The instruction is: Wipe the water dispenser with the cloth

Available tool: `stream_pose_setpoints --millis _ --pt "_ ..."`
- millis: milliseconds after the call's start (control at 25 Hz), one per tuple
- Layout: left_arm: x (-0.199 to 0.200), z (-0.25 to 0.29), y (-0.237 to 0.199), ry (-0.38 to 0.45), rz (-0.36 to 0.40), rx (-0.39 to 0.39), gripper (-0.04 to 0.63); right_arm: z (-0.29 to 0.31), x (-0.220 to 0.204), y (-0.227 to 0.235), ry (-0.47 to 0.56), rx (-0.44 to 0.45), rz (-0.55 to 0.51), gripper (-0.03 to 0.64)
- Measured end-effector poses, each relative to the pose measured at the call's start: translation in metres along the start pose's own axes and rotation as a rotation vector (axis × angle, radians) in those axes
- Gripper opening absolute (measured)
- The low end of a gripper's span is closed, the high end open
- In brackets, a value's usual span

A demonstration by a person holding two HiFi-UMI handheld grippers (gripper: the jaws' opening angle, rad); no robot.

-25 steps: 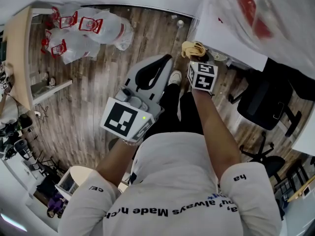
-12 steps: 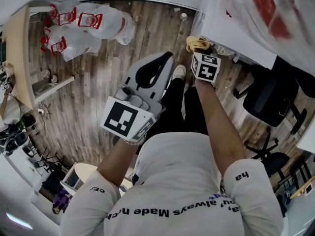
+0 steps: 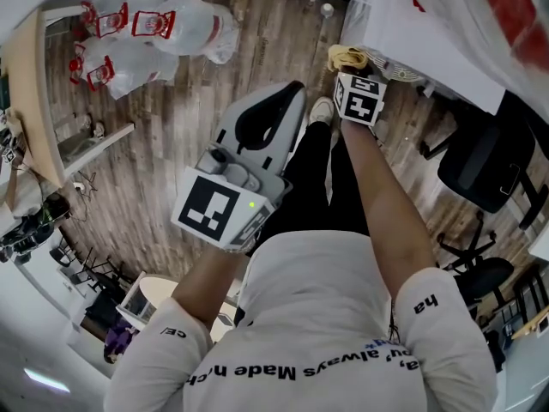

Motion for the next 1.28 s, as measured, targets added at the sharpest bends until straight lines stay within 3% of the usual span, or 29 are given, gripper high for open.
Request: stream_pose_setpoints --millis 1280 --pt "-0.048 0.021 -0.024 -0.030 0.002 -0.013 0.018 0.086 -0.080 0.054 -0.115 -0.013 -0.159 0.063"
Point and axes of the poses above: the fingertips, and each gripper's own axes: z forward along the fingers, y to its right, x out of its top, the point moved 2 cm from there along -z, backward along the fingers, and after that the axes turned 8 degrees about x, right-handed, at the moved point
